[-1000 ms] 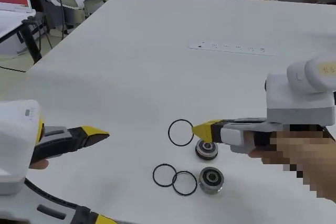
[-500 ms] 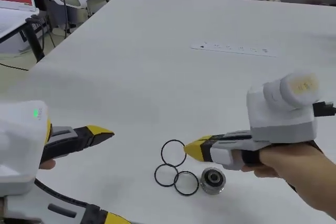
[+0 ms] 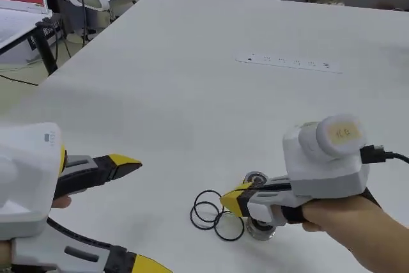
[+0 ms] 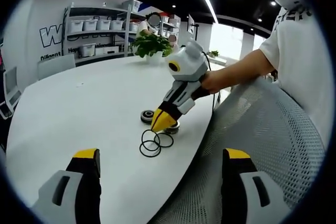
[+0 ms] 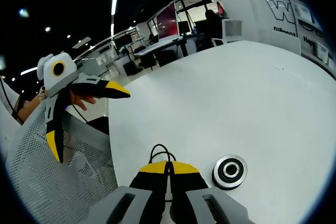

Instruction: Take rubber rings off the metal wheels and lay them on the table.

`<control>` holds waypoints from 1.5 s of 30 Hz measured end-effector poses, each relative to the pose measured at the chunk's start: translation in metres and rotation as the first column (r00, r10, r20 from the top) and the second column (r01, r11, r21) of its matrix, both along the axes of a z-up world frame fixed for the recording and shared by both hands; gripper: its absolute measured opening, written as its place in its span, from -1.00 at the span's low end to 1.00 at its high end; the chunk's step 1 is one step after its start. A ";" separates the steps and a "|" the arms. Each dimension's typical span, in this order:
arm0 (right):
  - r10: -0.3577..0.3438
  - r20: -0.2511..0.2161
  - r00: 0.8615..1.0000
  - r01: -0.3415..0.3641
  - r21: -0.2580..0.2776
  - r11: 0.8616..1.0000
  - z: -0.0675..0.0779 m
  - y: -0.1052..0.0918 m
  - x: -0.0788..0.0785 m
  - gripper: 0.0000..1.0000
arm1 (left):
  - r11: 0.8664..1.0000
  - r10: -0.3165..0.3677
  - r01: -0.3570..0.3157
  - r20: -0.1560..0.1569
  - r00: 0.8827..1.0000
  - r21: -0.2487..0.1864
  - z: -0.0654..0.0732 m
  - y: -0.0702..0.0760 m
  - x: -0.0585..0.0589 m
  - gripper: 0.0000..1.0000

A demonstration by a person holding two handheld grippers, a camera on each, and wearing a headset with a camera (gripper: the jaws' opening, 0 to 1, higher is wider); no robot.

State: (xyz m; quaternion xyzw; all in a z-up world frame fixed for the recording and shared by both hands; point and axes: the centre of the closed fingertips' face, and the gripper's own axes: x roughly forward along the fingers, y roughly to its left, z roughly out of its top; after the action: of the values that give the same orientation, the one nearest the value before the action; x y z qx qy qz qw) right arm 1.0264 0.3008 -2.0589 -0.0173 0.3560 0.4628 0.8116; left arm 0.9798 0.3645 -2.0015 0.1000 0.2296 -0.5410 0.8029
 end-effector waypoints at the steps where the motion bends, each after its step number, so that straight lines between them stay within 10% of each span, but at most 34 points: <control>1: 0.000 -0.001 1.000 0.000 -0.002 1.000 -0.001 0.000 0.000 -1.00 | 1.000 -0.001 0.001 -0.003 1.000 0.002 -0.001 0.000 0.000 0.90; 22: -0.023 0.011 1.000 0.023 -0.035 0.999 -0.006 -0.008 0.005 -0.94 | 1.000 -0.002 0.002 -0.013 1.000 0.008 -0.002 -0.001 -0.001 0.86; 36: -0.087 0.044 0.995 0.086 0.043 0.995 0.025 -0.017 0.022 -0.90 | 1.000 0.006 -0.006 -0.023 1.000 -0.001 -0.003 0.000 -0.002 0.86; 45: -0.216 0.062 0.974 0.205 0.145 0.968 0.055 -0.043 0.045 -0.85 | 1.000 0.007 -0.007 -0.020 1.000 -0.001 -0.002 0.000 -0.001 0.86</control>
State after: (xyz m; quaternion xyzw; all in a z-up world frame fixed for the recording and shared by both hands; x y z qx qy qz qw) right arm 1.0718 0.2579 -2.0039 0.0588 0.2916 0.3965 0.8685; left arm 0.9784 0.3640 -2.0036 0.0932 0.2378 -0.5394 0.8024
